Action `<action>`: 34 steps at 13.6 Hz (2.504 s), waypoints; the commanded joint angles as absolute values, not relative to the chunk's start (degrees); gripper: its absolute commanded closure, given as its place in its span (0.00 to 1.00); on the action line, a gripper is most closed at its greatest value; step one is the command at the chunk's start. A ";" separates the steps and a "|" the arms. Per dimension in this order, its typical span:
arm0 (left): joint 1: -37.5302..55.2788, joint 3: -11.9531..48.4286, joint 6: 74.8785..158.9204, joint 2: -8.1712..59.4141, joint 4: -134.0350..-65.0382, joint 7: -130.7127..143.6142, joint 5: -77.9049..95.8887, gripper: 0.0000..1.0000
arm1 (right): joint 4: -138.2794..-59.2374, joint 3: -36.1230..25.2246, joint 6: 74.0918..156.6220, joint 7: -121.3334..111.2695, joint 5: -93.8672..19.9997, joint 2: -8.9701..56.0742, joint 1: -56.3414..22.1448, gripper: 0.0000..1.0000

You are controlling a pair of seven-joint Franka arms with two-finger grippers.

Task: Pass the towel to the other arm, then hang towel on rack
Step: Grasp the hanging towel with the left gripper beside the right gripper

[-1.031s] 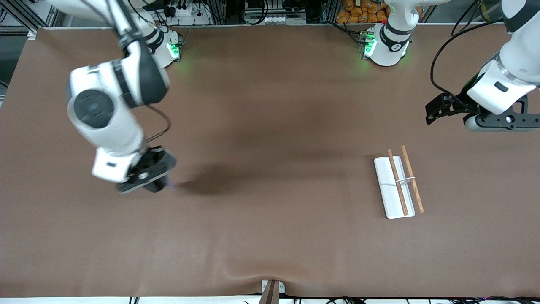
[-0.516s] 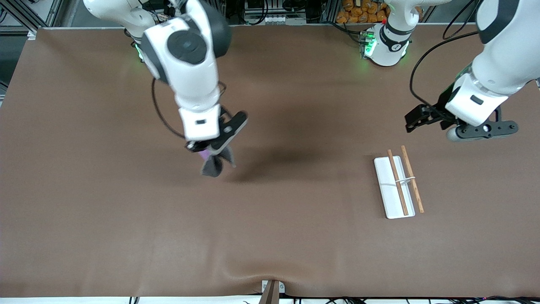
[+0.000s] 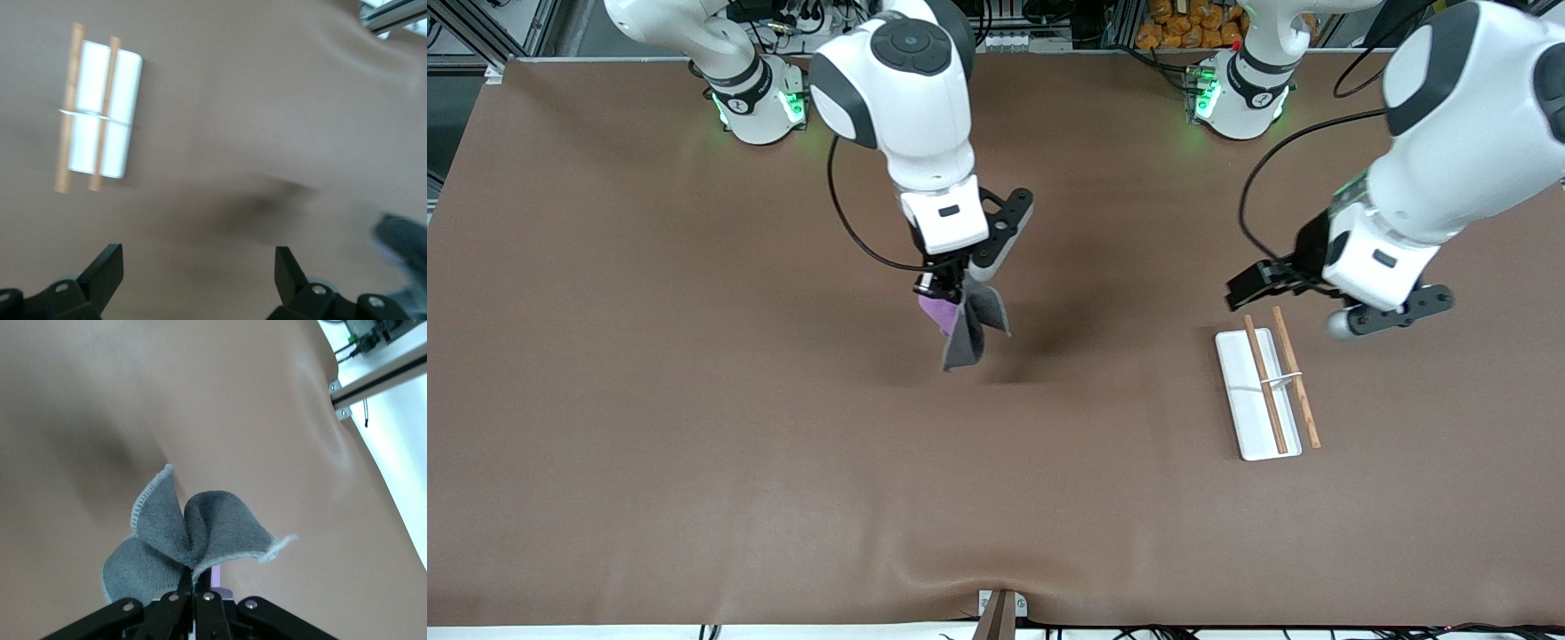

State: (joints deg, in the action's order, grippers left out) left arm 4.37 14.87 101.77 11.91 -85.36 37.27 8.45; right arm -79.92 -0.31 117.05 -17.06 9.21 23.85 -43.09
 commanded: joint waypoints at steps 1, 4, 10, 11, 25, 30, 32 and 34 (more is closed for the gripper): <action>7.37 14.77 105.10 15.11 -81.65 44.98 10.89 0.00 | -78.05 -0.88 119.34 -13.20 7.82 25.31 -44.21 1.00; 10.80 14.77 110.28 17.04 -81.65 47.19 12.39 0.00 | -78.05 -0.88 121.20 -10.99 7.12 25.66 -44.91 1.00; 18.27 14.77 124.78 23.62 -79.47 55.62 12.48 0.00 | -77.34 -0.88 121.11 -10.63 3.78 25.31 -44.91 1.00; 20.54 14.68 125.41 25.38 -77.36 56.07 12.39 0.00 | -77.26 -0.88 121.11 -10.63 3.78 25.31 -44.91 1.00; 20.04 14.50 116.72 25.14 -82.61 77.07 18.80 0.37 | -77.26 -0.97 120.76 -10.63 3.69 25.22 -44.91 1.00; 19.16 14.50 116.72 25.40 -83.41 79.27 22.58 0.61 | -77.26 -0.97 120.76 -10.63 3.60 25.14 -44.91 1.00; 19.16 14.50 116.72 25.58 -83.50 80.33 22.59 0.61 | -77.26 -0.97 120.76 -10.63 3.60 25.14 -44.91 1.00; 19.16 14.50 116.72 26.01 -83.41 80.33 23.20 0.62 | -77.26 -0.97 120.76 -10.63 3.60 25.14 -44.91 1.00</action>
State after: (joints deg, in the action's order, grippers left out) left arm 19.31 14.41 117.07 25.98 -83.19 79.54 21.67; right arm -78.63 -0.43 121.47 -11.44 4.49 24.71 -44.35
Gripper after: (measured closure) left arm 0.612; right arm 0.978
